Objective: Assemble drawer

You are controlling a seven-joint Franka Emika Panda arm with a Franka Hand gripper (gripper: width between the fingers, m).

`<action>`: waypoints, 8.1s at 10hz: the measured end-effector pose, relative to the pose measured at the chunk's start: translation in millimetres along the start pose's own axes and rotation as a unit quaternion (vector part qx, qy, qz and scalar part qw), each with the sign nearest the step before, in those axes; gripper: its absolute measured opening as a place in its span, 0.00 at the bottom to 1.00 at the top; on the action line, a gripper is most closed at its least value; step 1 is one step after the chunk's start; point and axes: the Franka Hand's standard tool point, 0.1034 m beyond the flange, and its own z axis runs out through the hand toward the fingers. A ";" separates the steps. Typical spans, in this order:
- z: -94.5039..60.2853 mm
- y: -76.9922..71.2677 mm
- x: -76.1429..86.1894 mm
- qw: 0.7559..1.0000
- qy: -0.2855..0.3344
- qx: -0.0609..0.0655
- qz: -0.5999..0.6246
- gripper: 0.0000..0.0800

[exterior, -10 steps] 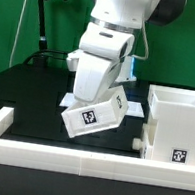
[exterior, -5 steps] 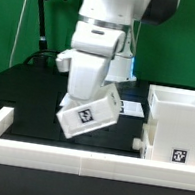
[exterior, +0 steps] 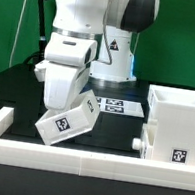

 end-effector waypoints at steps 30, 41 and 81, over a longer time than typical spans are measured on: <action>22.3 -26.4 -14.9 0.990 -0.020 -0.062 -0.128 0.81; 18.1 -1.1 -21.9 0.987 -0.034 -0.056 -0.147 0.81; -32.9 20.8 89.5 0.997 -0.033 -0.054 -0.035 0.05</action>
Offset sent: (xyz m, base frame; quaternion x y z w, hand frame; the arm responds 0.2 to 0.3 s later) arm 0.0000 0.0000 0.0000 0.0000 0.0000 0.0000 1.0000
